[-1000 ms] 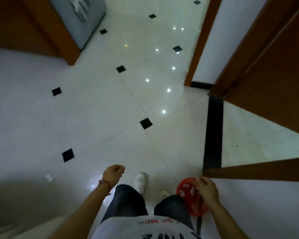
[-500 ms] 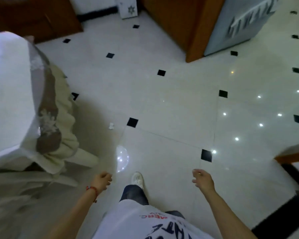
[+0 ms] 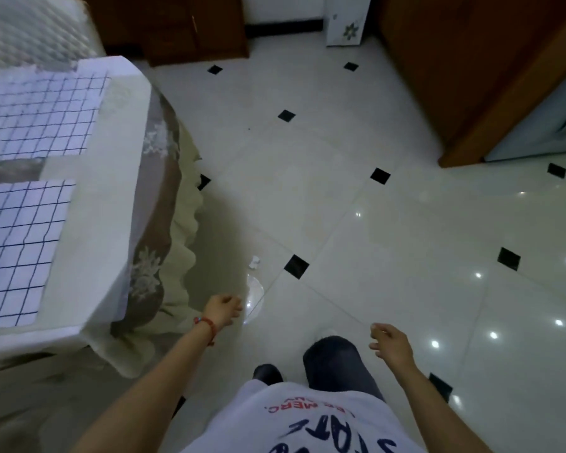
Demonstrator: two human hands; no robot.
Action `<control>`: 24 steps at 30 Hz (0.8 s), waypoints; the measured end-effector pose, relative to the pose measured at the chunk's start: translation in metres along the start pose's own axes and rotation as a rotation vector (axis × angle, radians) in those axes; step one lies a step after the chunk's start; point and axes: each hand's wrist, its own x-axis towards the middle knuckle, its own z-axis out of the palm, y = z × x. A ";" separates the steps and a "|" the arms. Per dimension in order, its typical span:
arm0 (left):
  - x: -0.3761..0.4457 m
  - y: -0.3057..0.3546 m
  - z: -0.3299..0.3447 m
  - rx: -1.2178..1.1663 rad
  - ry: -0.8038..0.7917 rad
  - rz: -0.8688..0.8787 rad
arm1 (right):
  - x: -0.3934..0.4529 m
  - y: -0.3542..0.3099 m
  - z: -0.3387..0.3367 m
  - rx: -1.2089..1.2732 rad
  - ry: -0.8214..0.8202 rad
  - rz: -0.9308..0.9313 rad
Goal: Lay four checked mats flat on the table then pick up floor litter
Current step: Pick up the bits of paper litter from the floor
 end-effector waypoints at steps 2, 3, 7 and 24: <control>0.021 0.026 0.003 -0.016 0.009 0.010 | 0.024 -0.019 -0.001 -0.018 -0.011 0.017; 0.035 0.039 0.006 -0.025 0.023 0.006 | 0.041 -0.030 -0.001 -0.040 -0.027 0.021; 0.079 0.082 0.015 -0.113 0.094 -0.045 | 0.119 -0.090 -0.004 -0.115 -0.078 0.013; 0.212 0.119 0.049 -0.089 0.099 -0.351 | 0.343 -0.295 0.078 -0.368 -0.281 -0.074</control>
